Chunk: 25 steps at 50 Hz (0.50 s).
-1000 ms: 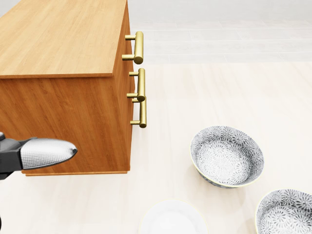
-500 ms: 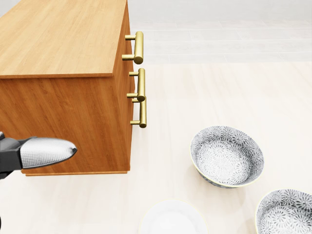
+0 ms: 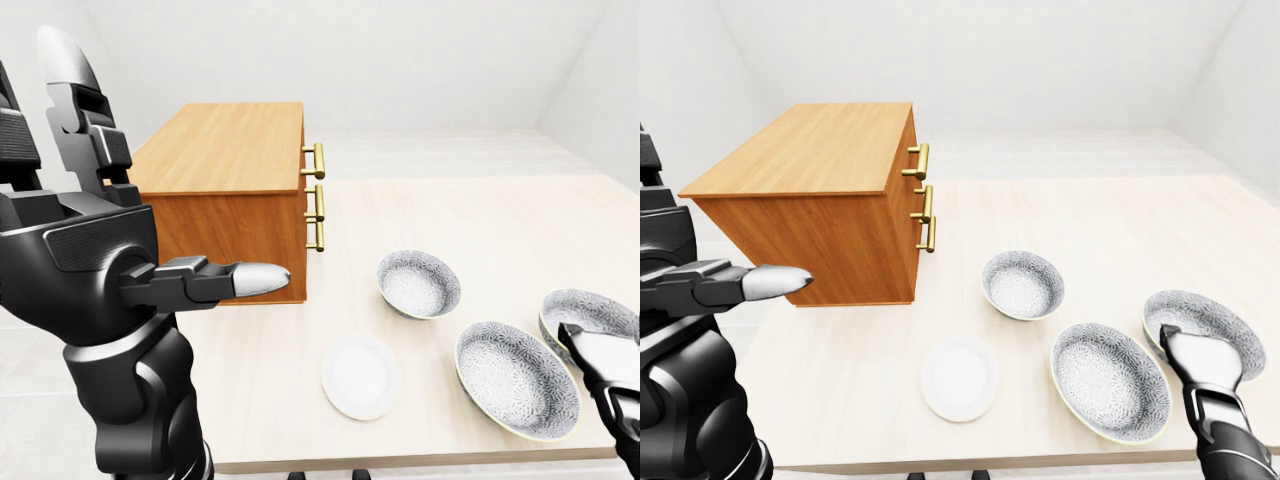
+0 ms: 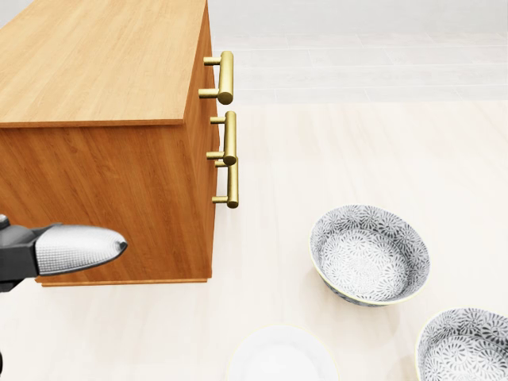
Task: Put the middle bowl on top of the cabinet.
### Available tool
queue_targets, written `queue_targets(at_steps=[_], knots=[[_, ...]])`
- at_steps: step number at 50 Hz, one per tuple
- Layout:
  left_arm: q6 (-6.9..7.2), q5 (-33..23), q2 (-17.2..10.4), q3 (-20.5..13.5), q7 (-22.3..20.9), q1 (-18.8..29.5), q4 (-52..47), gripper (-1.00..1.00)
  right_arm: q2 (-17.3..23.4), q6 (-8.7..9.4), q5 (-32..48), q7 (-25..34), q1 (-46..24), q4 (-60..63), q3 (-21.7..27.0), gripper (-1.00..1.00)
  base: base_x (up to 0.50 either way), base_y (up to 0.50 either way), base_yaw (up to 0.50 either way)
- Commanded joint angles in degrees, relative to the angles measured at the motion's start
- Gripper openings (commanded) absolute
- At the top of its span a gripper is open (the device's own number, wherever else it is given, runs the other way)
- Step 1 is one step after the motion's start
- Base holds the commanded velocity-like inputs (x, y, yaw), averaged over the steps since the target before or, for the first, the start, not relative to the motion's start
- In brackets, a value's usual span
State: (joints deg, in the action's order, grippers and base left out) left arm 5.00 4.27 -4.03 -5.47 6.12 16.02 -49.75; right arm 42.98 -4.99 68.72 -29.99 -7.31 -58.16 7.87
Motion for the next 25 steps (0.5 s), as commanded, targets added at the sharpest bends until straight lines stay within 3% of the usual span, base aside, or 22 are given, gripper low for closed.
queue_targets(at_steps=[1,17,25], knots=[[0.0,-0.1,0.1,0.1,0.0,0.1,0.0,1.0,-0.6,-0.01,-4.3,0.0,0.6,-17.3,-5.9,-1.0,0.0,0.0,0.0],[0.0,0.0,0.1,-0.1,-0.1,0.1,0.2,1.0,1.9,-0.01,-8.2,0.0,2.6,-14.8,-5.3,-1.0,0.0,0.0,0.0],[0.0,0.1,0.1,-0.1,-0.1,0.0,0.2,1.0,5.6,-0.01,-11.1,0.0,6.1,-8.4,-1.0,-1.0,0.0,0.0,0.0]])
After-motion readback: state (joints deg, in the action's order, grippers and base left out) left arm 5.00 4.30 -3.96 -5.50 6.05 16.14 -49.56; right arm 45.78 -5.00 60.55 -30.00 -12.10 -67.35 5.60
